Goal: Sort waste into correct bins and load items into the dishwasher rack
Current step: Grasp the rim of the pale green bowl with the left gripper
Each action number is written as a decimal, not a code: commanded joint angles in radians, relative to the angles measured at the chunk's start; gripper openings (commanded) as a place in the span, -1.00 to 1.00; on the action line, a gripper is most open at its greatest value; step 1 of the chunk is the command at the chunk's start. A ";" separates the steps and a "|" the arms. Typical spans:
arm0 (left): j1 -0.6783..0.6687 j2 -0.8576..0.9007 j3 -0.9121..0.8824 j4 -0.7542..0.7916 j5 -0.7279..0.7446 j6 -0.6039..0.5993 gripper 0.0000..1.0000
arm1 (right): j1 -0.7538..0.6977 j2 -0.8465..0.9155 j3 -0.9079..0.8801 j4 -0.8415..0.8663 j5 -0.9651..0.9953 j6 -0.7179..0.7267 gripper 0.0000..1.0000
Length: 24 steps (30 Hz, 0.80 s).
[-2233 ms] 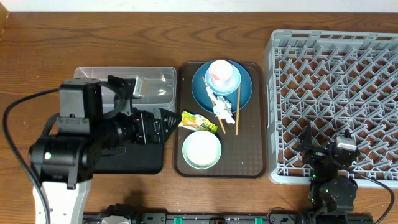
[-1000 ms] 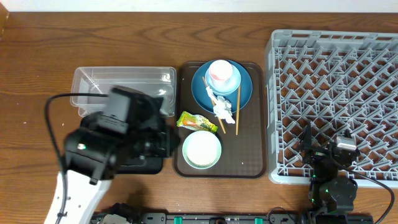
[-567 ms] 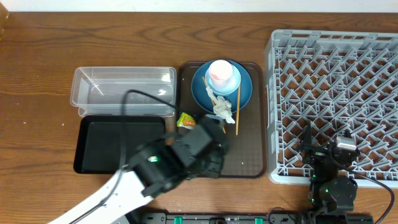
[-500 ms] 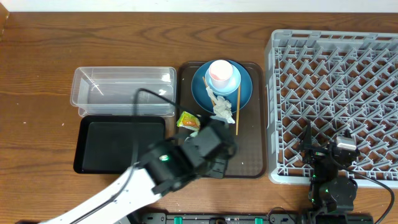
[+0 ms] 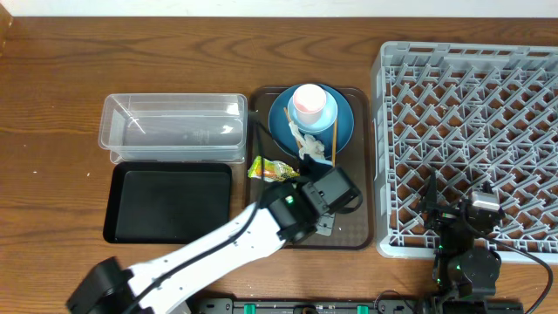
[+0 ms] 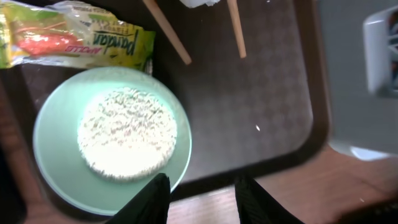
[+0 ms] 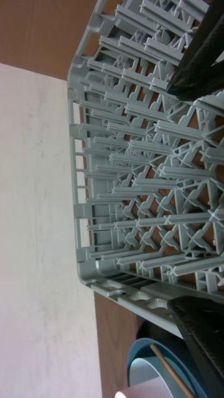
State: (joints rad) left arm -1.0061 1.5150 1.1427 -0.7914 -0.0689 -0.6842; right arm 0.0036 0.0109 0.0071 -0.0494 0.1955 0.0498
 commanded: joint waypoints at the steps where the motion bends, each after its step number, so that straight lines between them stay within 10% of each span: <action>1: -0.003 0.047 -0.006 0.018 -0.029 -0.006 -0.24 | 0.000 -0.002 -0.002 -0.003 0.003 0.017 0.99; 24: -0.003 0.242 -0.007 0.071 -0.030 -0.006 -0.24 | 0.000 -0.002 -0.002 -0.003 0.003 0.017 0.99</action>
State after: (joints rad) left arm -1.0065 1.7462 1.1427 -0.7204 -0.0795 -0.6842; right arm 0.0036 0.0109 0.0071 -0.0494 0.1955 0.0498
